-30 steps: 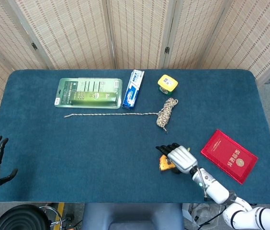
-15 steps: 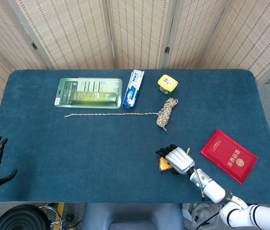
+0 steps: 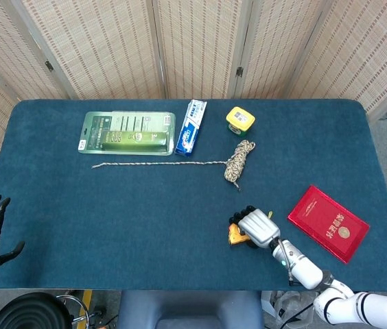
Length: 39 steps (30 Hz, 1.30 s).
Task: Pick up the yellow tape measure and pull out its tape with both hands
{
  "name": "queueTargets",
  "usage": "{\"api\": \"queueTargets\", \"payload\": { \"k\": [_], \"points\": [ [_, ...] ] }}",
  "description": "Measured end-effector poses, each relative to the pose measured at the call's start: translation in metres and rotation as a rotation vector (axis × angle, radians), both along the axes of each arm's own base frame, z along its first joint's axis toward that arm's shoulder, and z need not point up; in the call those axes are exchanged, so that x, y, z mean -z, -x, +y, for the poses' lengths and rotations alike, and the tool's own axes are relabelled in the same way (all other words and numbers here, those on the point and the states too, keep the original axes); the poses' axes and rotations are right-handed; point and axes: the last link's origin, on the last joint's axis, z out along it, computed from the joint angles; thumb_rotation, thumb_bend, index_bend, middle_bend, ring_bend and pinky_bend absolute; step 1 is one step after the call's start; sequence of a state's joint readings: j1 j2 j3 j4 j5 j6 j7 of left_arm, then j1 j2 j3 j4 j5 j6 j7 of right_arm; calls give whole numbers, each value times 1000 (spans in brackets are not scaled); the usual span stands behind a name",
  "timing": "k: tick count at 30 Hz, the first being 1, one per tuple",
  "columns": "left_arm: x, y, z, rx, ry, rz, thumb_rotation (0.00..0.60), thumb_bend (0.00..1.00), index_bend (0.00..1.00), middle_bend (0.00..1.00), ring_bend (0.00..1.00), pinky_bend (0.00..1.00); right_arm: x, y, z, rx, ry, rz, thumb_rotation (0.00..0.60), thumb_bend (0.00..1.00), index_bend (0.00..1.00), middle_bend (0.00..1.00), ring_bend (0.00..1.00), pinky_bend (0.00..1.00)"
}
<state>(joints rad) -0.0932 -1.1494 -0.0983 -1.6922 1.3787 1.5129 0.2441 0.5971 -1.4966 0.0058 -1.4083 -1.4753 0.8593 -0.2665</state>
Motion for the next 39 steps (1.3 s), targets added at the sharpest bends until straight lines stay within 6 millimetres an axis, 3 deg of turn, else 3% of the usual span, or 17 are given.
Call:
{"api": "queueTargets", "payload": {
  "k": [5, 16, 22, 26, 30, 39],
  "points": [
    [0, -3, 4, 13, 1, 2, 600, 248, 83, 70, 48, 1, -3, -4, -1, 1, 20, -19, 600, 270, 466, 449, 399, 281],
    [6, -34, 34, 121, 61, -4, 600, 250, 98, 70, 84, 20, -24, -23, -21, 32, 79, -91, 600, 270, 540, 507, 444, 318],
    [14, -69, 69, 230, 104, -75, 600, 279, 96, 75, 101, 35, -35, -49, -38, 62, 104, -159, 600, 269, 555, 520, 444, 318],
    [26, -93, 95, 277, 137, -169, 600, 281, 8, 75, 101, 48, -38, -69, -50, 111, 81, -206, 600, 269, 558, 521, 442, 318],
    [41, -115, 116, 272, 188, -311, 600, 281, 0, 74, 96, 49, -38, -93, -61, 132, 61, -243, 600, 270, 570, 528, 446, 313],
    [72, -155, 135, 221, 291, -560, 600, 306, 0, 35, 58, 44, -22, -152, -78, 154, 9, -368, 600, 270, 575, 529, 445, 313]
  ]
}}
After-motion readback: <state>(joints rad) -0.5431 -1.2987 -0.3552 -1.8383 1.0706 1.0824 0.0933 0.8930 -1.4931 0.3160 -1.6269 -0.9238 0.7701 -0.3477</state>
